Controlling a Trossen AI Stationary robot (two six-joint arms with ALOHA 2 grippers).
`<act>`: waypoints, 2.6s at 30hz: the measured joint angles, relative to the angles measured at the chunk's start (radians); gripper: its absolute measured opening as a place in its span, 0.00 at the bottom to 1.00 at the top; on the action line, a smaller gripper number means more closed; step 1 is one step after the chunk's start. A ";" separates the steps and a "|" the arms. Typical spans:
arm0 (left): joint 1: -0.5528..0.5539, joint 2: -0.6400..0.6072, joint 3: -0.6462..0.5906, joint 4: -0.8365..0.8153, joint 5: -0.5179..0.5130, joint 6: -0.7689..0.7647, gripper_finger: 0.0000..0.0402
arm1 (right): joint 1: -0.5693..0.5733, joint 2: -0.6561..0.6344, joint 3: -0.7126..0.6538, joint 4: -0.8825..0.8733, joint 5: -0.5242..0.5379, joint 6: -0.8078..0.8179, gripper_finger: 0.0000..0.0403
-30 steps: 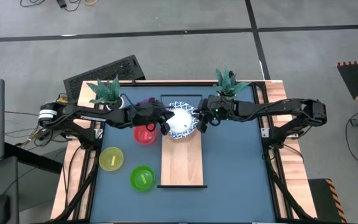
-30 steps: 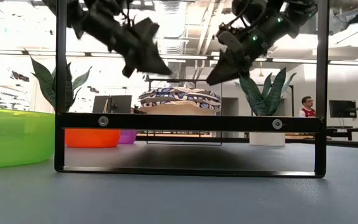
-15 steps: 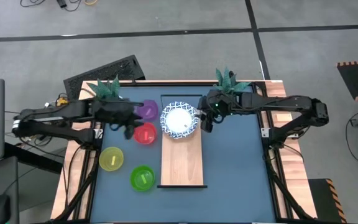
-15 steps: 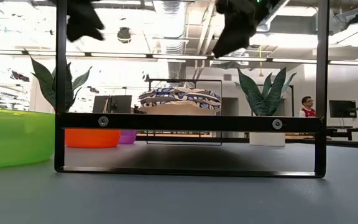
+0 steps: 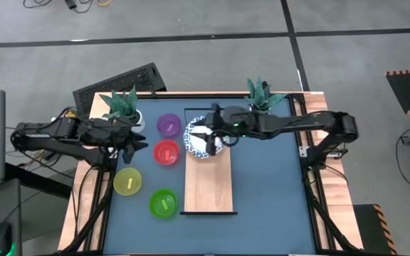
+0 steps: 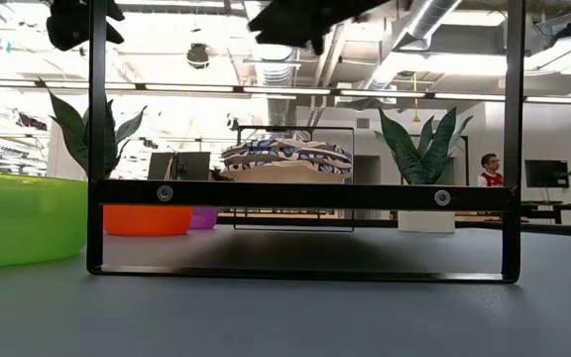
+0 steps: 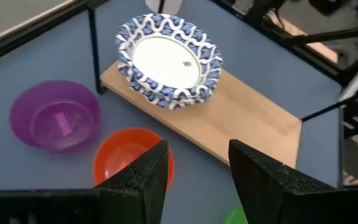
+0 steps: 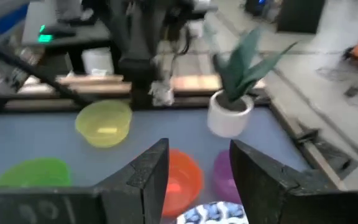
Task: Place and stack bowls onto a shelf
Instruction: Put the orange bowl on the shelf
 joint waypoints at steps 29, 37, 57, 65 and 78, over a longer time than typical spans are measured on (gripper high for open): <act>-0.106 0.020 -0.199 -0.081 0.071 -0.219 0.38 | 0.070 0.659 0.722 -0.378 -0.203 -0.205 0.48; -0.106 0.022 -0.199 -0.095 0.068 -0.235 0.38 | 0.081 0.733 0.727 -0.425 -0.206 -0.202 0.48; -0.105 0.022 -0.199 -0.094 -0.016 -0.243 0.38 | 0.092 0.766 0.716 -0.476 -0.100 -0.335 0.46; -0.105 0.022 -0.199 -0.094 -0.036 -0.244 0.38 | 0.098 0.796 0.716 -0.506 -0.022 -0.340 0.43; -0.105 0.022 -0.198 -0.094 -0.044 -0.244 0.38 | 0.111 0.777 0.726 -0.502 0.060 -0.340 0.42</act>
